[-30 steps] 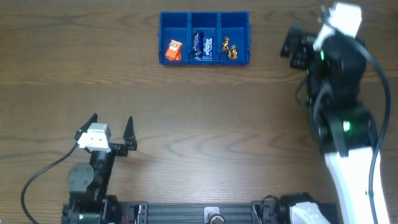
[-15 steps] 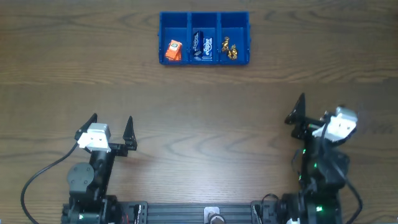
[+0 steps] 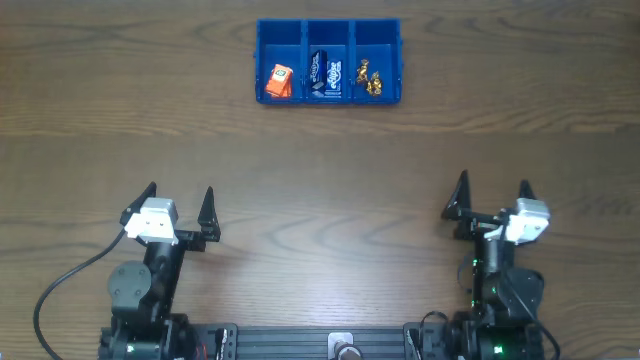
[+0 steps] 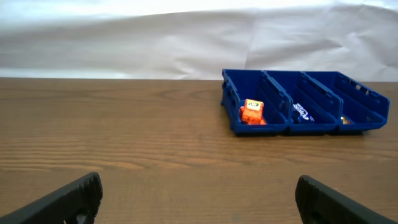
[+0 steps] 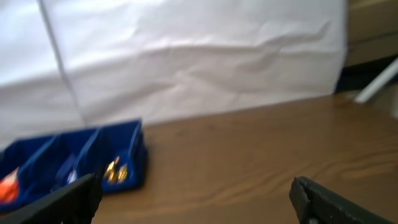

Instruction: Sort Candies Into Trays

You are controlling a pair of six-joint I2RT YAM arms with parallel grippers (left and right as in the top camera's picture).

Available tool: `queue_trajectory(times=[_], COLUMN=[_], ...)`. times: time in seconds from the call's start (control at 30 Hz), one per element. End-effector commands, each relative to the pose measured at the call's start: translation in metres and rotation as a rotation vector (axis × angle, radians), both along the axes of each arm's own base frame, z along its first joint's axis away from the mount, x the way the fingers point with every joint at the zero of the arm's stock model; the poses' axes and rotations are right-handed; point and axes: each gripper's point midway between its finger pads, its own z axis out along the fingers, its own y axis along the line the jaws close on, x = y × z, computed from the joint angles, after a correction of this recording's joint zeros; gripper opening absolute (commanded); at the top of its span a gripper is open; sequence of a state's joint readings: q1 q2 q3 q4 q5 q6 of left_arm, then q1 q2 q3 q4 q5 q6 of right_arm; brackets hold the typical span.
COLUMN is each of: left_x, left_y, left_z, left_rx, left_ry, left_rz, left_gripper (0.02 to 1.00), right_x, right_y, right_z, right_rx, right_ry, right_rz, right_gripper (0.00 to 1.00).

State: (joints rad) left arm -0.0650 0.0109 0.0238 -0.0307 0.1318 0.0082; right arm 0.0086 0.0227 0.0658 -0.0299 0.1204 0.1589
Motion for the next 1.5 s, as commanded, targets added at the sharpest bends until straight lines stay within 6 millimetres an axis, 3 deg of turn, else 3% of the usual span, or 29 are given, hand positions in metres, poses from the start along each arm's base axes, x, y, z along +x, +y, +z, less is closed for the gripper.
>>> queue_trajectory(times=[0.03, 0.17, 0.93, 1.27, 1.5], left_x=[-0.001, -0.001, -0.001, -0.001, -0.001], left_y=[-0.001, -0.001, -0.001, -0.001, -0.001], left_z=[-0.016, -0.016, -0.016, -0.016, -0.016], left_rx=[0.016, 0.015, 0.016, 0.016, 0.016], left_ry=[0.046, 0.046, 0.046, 0.046, 0.046], left_rz=[-0.010, -0.010, -0.010, -0.010, -0.010], left_gripper=[0.998, 0.996, 0.998, 0.998, 0.998], right_x=[0.003, 0.003, 0.003, 0.001, 0.001], right_y=[0.015, 0.021, 0.022, -0.009, -0.012], right_z=[-0.035, -0.037, -0.036, -0.037, -0.037], right_rx=[-0.036, -0.102, -0.105, -0.099, -0.098], right_ry=[0.084, 0.096, 0.094, 0.101, 0.103], right_rz=[0.087, 0.123, 0.127, 0.000, -0.011], right_gripper=[1.000, 1.000, 1.000, 1.000, 1.000])
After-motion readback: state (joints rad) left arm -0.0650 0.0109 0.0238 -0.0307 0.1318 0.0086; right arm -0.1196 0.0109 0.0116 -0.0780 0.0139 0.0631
